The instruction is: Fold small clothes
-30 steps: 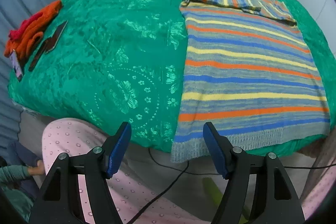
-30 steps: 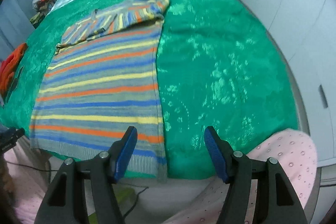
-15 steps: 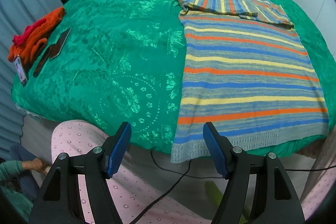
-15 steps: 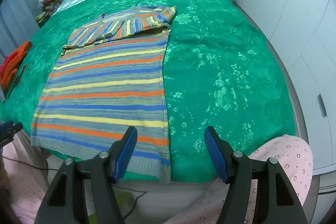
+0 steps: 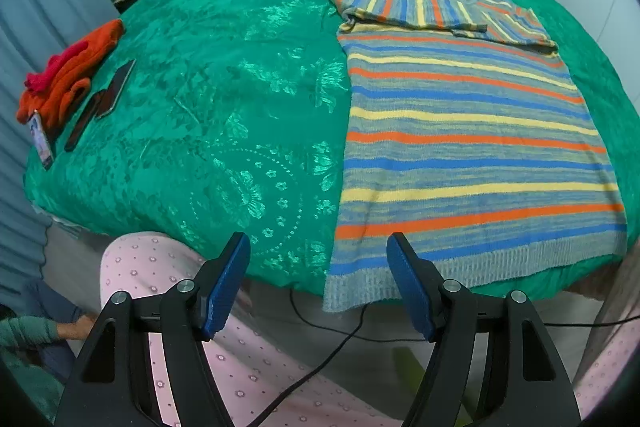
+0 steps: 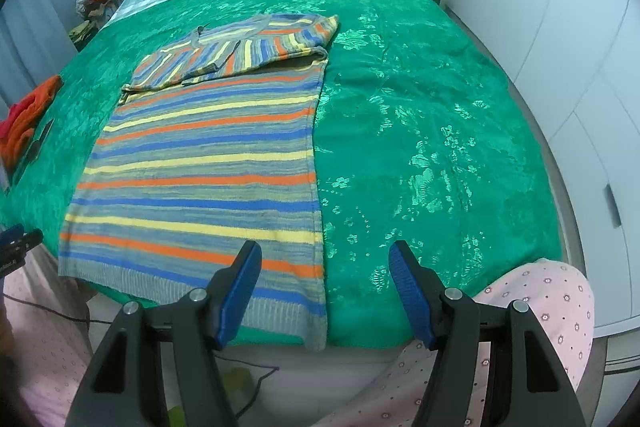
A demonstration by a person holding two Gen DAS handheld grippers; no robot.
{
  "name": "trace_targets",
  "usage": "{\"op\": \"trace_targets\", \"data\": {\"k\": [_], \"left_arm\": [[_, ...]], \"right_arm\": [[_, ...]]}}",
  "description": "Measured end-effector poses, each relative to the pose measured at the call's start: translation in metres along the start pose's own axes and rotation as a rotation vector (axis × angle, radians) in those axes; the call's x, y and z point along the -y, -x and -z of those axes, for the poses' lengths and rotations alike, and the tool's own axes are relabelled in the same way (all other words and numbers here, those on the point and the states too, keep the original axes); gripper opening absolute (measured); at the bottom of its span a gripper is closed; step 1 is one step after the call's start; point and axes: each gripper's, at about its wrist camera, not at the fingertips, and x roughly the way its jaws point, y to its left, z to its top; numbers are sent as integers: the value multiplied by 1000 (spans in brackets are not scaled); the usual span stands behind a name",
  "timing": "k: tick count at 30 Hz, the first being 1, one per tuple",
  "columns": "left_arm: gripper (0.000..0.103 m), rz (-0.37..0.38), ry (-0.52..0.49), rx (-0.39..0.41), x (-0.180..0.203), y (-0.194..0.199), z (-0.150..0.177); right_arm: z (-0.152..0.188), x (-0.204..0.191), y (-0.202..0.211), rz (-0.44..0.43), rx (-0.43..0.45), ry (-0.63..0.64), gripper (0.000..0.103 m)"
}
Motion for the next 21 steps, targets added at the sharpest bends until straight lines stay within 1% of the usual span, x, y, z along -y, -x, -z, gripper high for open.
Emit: {"op": "trace_targets", "data": {"k": [21], "left_arm": [[73, 2, -7, -4, 3, 0, 0]], "right_arm": [[1, -2, 1, 0, -1, 6, 66]]}}
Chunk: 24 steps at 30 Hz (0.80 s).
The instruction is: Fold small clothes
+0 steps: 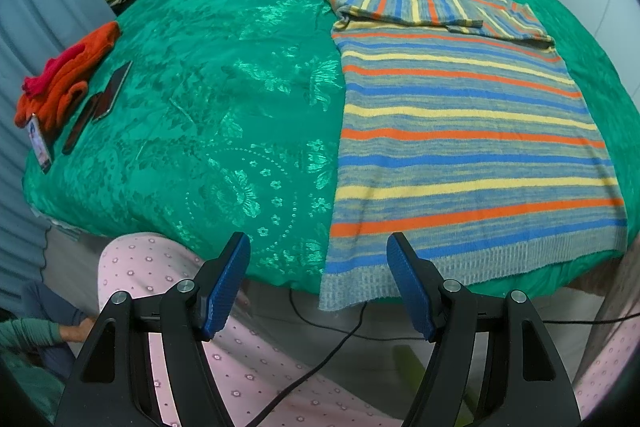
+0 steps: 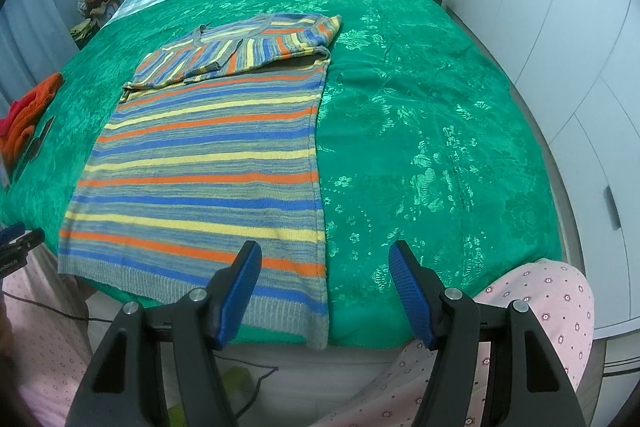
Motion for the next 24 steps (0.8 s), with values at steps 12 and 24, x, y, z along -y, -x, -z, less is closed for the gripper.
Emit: {"op": "trace_targets", "data": {"k": [12, 24], "left_arm": [[74, -5, -9, 7, 2, 0, 0], [81, -43, -39, 43, 5, 5, 0]], "right_arm": [[0, -1, 0, 1, 2, 1, 66], [0, -2, 0, 1, 1, 3, 66]]}}
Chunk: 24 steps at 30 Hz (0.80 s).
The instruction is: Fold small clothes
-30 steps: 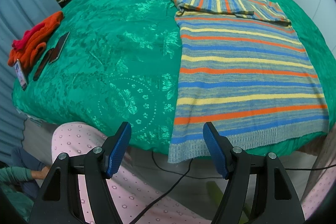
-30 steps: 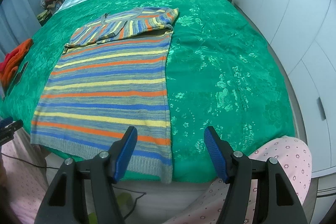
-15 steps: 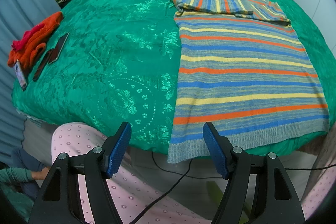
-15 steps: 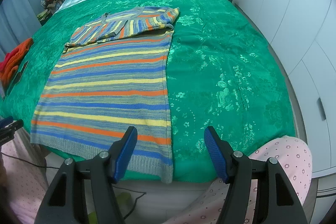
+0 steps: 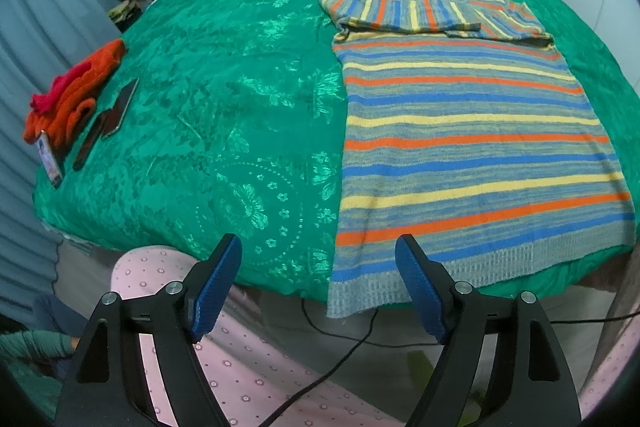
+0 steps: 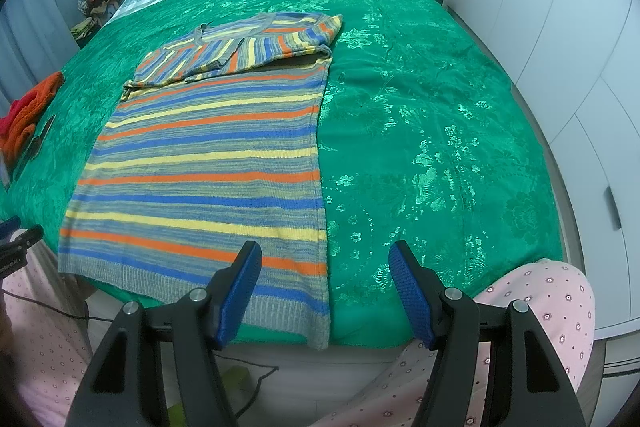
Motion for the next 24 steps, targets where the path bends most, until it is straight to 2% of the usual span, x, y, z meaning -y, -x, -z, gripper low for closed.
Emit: {"op": "trace_targets", "data": {"k": [3, 8, 11, 13, 14, 15, 18, 21, 22, 23, 24], "left_arm": [[82, -3, -2, 1, 0, 0, 0], [93, 3, -10, -8, 0, -3, 0], [97, 58, -15, -78, -1, -22, 4], [94, 86, -5, -164, -2, -44, 8], [87, 98, -5, -195, -2, -54, 8], [84, 105, -9, -212, -1, -59, 8], [79, 151, -17, -272, 7, -78, 5], [63, 194, 25, -315, 8, -89, 5], [39, 209, 36, -325, 6, -90, 6], [6, 224, 42, -338, 5, -92, 7], [4, 250, 52, -358, 3, -92, 8]], "right_arm": [[0, 0, 0, 0, -1, 0, 66], [0, -2, -2, -7, -10, 5, 66], [-2, 1, -4, -53, -32, 2, 66], [-6, 18, -7, -93, -68, -55, 67], [-8, 27, -11, -95, -96, -86, 67], [-11, 39, -20, -91, -161, -114, 68], [-13, 48, -40, -127, -272, -115, 68], [-12, 33, -67, -222, -369, -114, 67], [-10, 29, -74, -229, -392, -109, 67], [-7, 22, -85, -239, -433, -89, 67], [-1, 14, -98, -245, -481, -61, 60]]}}
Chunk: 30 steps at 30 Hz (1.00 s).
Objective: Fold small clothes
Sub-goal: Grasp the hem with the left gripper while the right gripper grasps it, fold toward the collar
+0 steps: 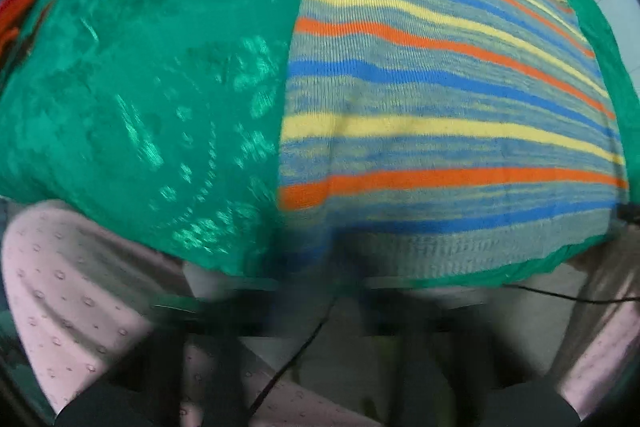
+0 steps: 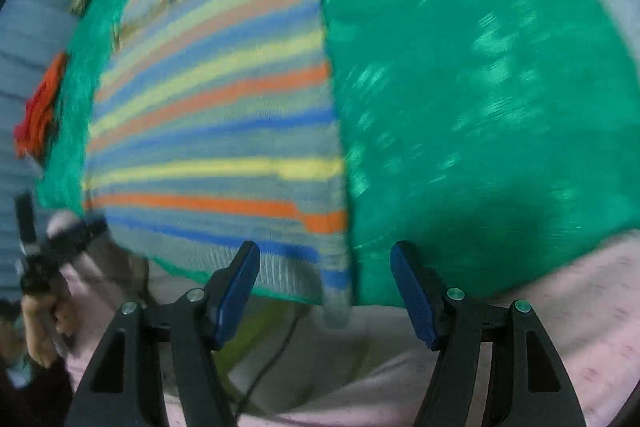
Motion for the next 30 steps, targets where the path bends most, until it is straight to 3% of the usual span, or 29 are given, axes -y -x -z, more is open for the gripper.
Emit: {"op": "trace_targets", "data": {"k": [1, 2, 5, 9, 14, 18, 23, 26, 30], "left_arm": [[4, 10, -3, 2, -2, 4, 1], [4, 21, -9, 2, -3, 8, 2], [3, 151, 34, 19, -18, 36, -11], [3, 277, 86, 131, -36, 72, -68], [3, 266, 90, 239, -36, 77, -165], [3, 262, 103, 273, -36, 61, -253], [3, 240, 133, 253, -39, 32, -329], [5, 250, 130, 218, -35, 12, -358], [10, 263, 172, 214, -43, -11, -392]], "right_arm": [[0, -2, -8, 14, -30, 15, 21], [1, -3, -12, 27, -58, 36, 3], [0, 3, 4, -90, -38, -10, 4], [-30, 8, 53, -219, 121, -67, 4], [-111, 0, 82, -265, 301, -69, 4], [-194, -3, 80, -283, 365, -97, 4], [-289, 11, 61, -310, 356, -148, 4], [-340, 28, 38, -351, 326, -204, 4], [-371, 53, 5, -421, 311, -261, 6]]}}
